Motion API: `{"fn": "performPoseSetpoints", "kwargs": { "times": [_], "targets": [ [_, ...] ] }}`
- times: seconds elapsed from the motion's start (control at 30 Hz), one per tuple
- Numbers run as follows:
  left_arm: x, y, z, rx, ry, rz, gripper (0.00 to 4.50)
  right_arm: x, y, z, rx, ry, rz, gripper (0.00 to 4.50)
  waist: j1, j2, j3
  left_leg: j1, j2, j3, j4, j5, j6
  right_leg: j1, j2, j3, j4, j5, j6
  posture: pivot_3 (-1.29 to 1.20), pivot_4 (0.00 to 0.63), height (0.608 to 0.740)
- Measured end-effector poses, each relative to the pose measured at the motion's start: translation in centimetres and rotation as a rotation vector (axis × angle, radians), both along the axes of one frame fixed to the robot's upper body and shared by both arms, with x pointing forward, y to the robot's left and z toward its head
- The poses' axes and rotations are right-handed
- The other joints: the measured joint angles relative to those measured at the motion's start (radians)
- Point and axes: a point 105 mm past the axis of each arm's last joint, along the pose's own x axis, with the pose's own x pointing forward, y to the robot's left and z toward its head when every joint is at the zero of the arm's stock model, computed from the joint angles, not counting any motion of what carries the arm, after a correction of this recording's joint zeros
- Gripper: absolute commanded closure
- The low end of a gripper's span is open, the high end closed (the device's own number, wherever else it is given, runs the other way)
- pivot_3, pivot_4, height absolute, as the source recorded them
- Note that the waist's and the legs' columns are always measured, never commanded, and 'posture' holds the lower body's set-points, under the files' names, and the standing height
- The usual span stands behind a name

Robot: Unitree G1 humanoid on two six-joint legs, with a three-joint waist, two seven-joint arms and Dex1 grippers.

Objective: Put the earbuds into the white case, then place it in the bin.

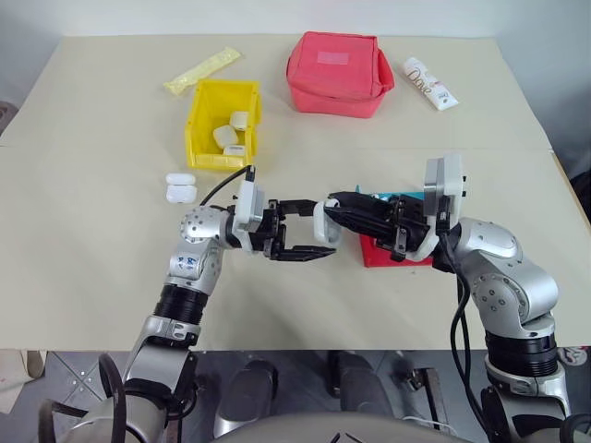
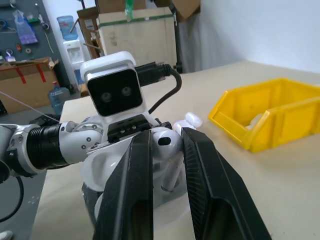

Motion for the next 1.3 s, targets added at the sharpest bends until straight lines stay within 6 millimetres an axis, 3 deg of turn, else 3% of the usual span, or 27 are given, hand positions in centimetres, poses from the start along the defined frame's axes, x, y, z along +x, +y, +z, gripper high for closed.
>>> {"fn": "performPoseSetpoints", "kwargs": {
  "times": [0.5, 1.3],
  "targets": [
    [-0.7, 0.4, -0.8, -0.037, 0.106, -0.059, 1.72, 0.2, 1.1, -0.9, 0.004, -0.042, 0.019, 4.03, -0.017, 0.0, 0.0, 0.0, 0.0, 0.0, 0.0, 0.0, 0.0, 0.0, 0.001, 0.0, 0.0, 0.0, 0.0, 0.0, 0.15, 0.74],
    [-0.4, 0.1, 0.0, -0.109, 0.133, -0.035, 1.72, 0.9, 1.4, -0.9, 0.137, -0.11, -0.005, 4.03, -0.018, 0.0, 0.0, 0.0, 0.0, 0.0, 0.0, 0.0, 0.0, 0.0, 0.001, 0.0, 0.0, 0.0, 0.0, 0.0, 0.15, 0.74]
  ]
}}
